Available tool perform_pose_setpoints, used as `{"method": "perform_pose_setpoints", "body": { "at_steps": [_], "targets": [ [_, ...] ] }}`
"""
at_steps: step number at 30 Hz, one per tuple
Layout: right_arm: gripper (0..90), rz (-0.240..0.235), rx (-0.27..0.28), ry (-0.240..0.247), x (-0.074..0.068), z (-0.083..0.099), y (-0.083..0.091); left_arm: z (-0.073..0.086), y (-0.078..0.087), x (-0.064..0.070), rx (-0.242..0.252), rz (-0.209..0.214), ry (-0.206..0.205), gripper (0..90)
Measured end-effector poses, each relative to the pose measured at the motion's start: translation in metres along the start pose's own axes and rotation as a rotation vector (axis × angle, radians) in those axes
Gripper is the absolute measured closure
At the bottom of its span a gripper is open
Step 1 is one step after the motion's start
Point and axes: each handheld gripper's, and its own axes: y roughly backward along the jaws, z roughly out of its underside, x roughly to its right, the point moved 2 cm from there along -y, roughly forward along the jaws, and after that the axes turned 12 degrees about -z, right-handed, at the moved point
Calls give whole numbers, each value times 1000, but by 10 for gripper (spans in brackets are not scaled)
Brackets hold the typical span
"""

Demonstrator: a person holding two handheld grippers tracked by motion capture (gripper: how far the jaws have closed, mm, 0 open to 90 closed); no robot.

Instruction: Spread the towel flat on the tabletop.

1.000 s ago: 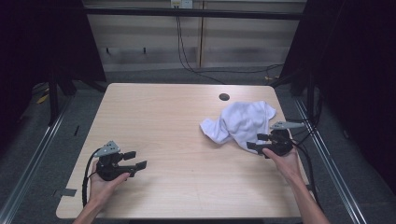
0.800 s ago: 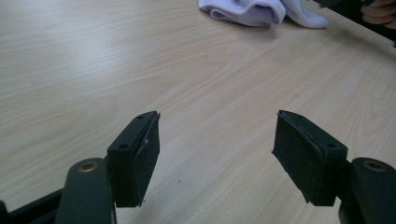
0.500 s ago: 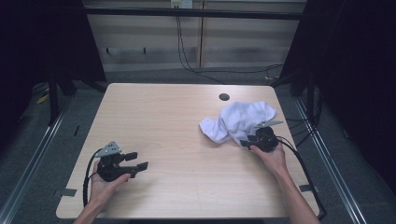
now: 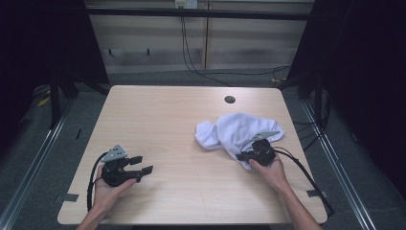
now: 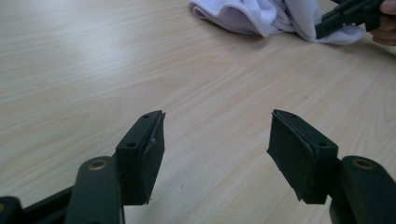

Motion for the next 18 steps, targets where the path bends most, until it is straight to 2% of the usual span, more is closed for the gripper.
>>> {"method": "perform_pose_setpoints", "body": {
  "at_steps": [3,5,6,7,8,10,11,12,13,14,16,18],
  "targets": [
    [830,-37,-6,16,-12,3,-5,-1,0,3,0,1,-10,398],
    [833,-67,-9,33,-22,4,-10,-3,-2,8,-1,15,-32,424],
    [833,-67,-9,33,-22,4,-10,-3,-2,8,-1,15,-32,444],
    [833,-88,-24,57,-33,5,-14,-5,-2,13,3,40,-49,509],
    [833,-96,-29,72,-38,5,-17,-6,-3,16,4,41,-53,516],
    [833,-128,-36,90,-50,6,-24,-9,-3,20,6,51,-63,516],
    [833,-128,-36,90,-50,6,-24,-9,-3,20,6,51,-63,515],
    [833,-157,-50,116,-63,6,-30,-12,-3,22,22,59,-56,506],
    [833,-157,-50,116,-63,6,-30,-12,-3,22,22,59,-56,487],
    [832,-198,-59,136,-75,5,-38,-16,-3,23,41,66,-43,479],
    [832,-242,-69,147,-87,5,-46,-20,-2,23,51,63,-37,460],
    [832,-253,-84,184,-97,2,-54,-22,1,23,70,55,-31,445]
  ]
}}
